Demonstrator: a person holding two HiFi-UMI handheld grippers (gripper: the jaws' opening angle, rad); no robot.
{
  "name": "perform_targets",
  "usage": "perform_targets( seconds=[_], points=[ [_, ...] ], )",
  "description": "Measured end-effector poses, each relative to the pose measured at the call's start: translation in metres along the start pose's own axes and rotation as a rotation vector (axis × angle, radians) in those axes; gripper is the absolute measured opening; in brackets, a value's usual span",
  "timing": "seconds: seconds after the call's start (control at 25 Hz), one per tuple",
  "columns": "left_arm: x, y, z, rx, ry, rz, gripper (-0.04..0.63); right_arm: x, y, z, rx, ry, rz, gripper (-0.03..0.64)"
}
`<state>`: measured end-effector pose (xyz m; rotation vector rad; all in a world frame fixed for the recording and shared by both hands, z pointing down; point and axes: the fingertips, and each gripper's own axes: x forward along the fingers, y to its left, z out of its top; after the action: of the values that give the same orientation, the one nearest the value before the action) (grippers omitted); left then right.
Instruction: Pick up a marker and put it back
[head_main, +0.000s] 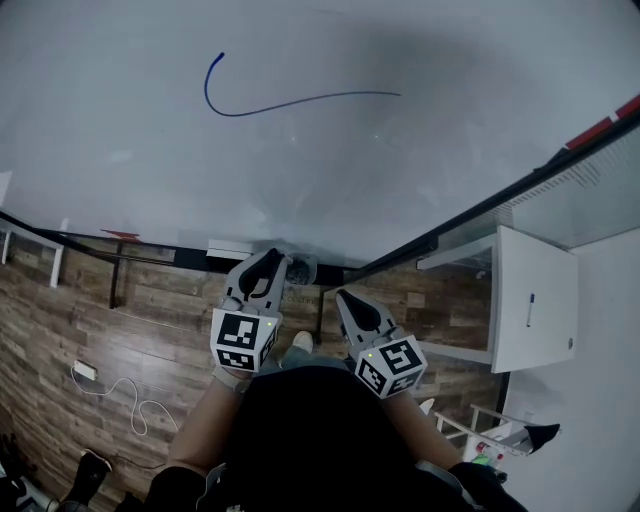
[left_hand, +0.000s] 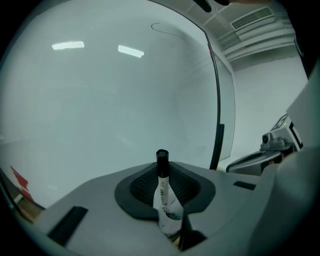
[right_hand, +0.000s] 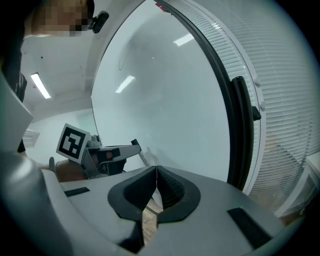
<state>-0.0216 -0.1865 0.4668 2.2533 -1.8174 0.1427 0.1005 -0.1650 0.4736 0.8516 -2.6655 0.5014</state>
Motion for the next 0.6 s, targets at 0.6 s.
perform_targets(
  seconds=[0.6],
  points=[
    [-0.099,0.081,0.018,0.019,-0.006,0.174,0.075,0.062,0.074,0.025,-0.077,-0.003,0.177,0.028]
  ],
)
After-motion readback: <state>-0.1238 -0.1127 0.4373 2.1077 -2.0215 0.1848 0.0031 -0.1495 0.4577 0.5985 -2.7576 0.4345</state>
